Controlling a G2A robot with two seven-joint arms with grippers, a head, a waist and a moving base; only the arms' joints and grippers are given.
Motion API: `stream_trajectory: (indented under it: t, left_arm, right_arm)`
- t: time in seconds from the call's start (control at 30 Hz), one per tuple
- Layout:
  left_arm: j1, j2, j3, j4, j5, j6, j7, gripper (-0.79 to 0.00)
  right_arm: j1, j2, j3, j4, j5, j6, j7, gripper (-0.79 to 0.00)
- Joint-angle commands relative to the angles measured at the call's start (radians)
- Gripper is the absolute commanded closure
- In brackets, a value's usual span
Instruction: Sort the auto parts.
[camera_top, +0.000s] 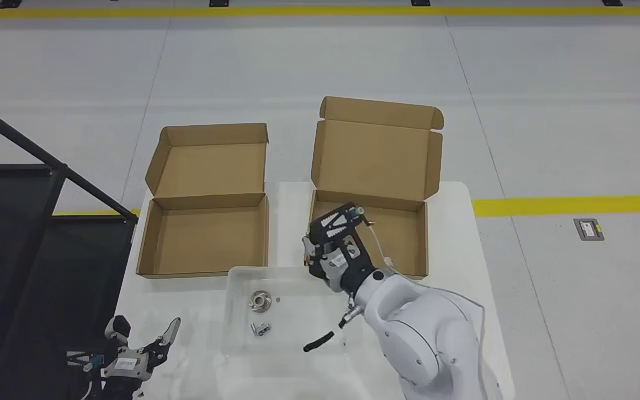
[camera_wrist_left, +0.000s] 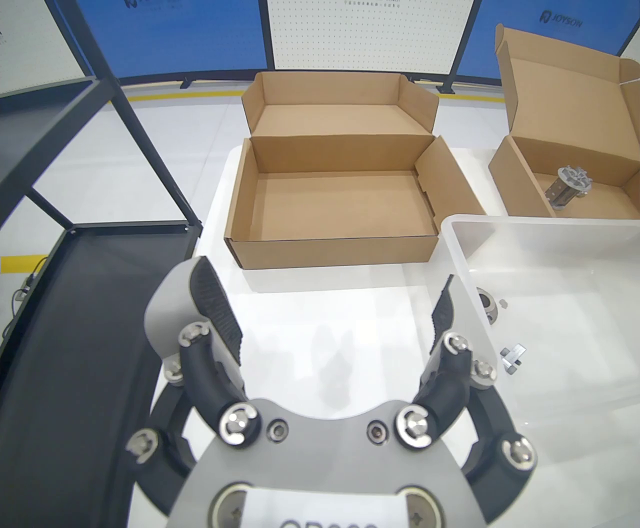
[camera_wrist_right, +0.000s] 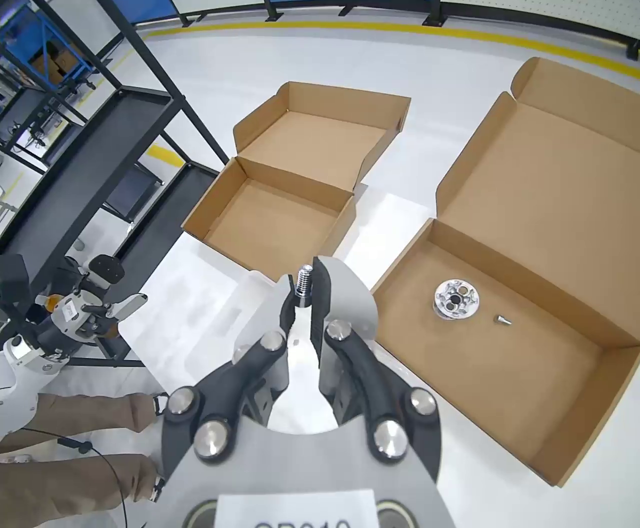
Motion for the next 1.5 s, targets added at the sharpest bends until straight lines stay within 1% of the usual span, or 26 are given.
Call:
stream_trajectory:
  t: [0.0,0.07,0.17,0.2,0.23,0.3,0.33,0.4,0.47,0.57,0.67,0.83,1.0,1.1,1.13,1.17,1.2,1.23,1.27,1.33,1.47]
  left_arm:
    - [0.000,0.000,0.000,0.000,0.000,0.000,0.000,-0.785]
    - [0.000,0.000,0.000,0.000,0.000,0.000,0.000,-0.785]
    - [0.000,0.000,0.000,0.000,0.000,0.000,0.000,-0.785]
    - [0.000,0.000,0.000,0.000,0.000,0.000,0.000,-0.785]
    - [0.000,0.000,0.000,0.000,0.000,0.000,0.000,-0.785]
    - [0.000,0.000,0.000,0.000,0.000,0.000,0.000,-0.785]
    - [0.000,0.000,0.000,0.000,0.000,0.000,0.000,-0.785]
    - [0.000,0.000,0.000,0.000,0.000,0.000,0.000,-0.785]
    - [0.000,0.000,0.000,0.000,0.000,0.000,0.000,-0.785]
    - [0.000,0.000,0.000,0.000,0.000,0.000,0.000,-0.785]
    - [0.000,0.000,0.000,0.000,0.000,0.000,0.000,-0.785]
    - [0.000,0.000,0.000,0.000,0.000,0.000,0.000,-0.785]
    - [0.000,0.000,0.000,0.000,0.000,0.000,0.000,-0.785]
    - [0.000,0.000,0.000,0.000,0.000,0.000,0.000,-0.785]
    - [0.000,0.000,0.000,0.000,0.000,0.000,0.000,-0.785]
    - [0.000,0.000,0.000,0.000,0.000,0.000,0.000,-0.785]
    - [0.000,0.000,0.000,0.000,0.000,0.000,0.000,-0.785]
    - [0.000,0.000,0.000,0.000,0.000,0.000,0.000,-0.785]
    - [0.000,0.000,0.000,0.000,0.000,0.000,0.000,-0.785]
    - [0.000,0.000,0.000,0.000,0.000,0.000,0.000,-0.785]
    - [0.000,0.000,0.000,0.000,0.000,0.000,0.000,-0.785]
  right_arm:
    - [-0.007,0.000,0.006,0.014,-0.009,0.025,-0.018,0.000]
    - [-0.004,-0.002,0.018,0.050,0.024,0.070,-0.050,0.000]
    - [0.019,-0.005,0.100,0.103,0.117,0.163,-0.121,0.000]
    - [0.028,-0.004,0.130,0.126,0.128,0.192,-0.145,0.000]
    - [0.040,-0.002,0.153,0.159,0.092,0.228,-0.165,0.000]
    - [0.075,-0.001,0.168,0.236,0.072,0.262,-0.160,0.000]
    - [0.098,0.001,0.182,0.283,0.037,0.296,-0.162,0.000]
    - [0.151,0.003,0.178,0.390,-0.042,0.330,-0.140,0.000]
    - [0.211,0.005,0.167,0.522,-0.162,0.392,-0.113,0.000]
    - [0.310,0.001,0.150,0.720,-0.208,0.402,-0.050,0.000]
    - [0.401,-0.001,0.153,0.894,-0.193,0.381,0.003,0.000]
    - [0.494,-0.006,0.162,1.086,-0.133,0.328,0.019,0.000]
    - [0.552,-0.007,0.183,1.233,-0.074,0.308,-0.046,0.000]
    - [0.575,-0.008,0.192,1.298,-0.042,0.298,-0.091,-0.003]
    - [0.582,-0.008,0.193,1.313,-0.036,0.297,-0.101,-0.142]
    - [0.588,-0.008,0.192,1.326,-0.031,0.295,-0.110,-0.203]
    - [0.592,-0.009,0.190,1.336,-0.027,0.292,-0.114,-0.222]
    - [0.596,-0.010,0.188,1.343,-0.026,0.292,-0.121,-0.271]
    - [0.598,-0.010,0.187,1.347,-0.023,0.292,-0.128,-0.283]
    - [0.599,-0.011,0.183,1.344,-0.020,0.293,-0.138,-0.268]
    - [0.587,-0.009,0.179,1.307,-0.025,0.303,-0.144,-0.274]
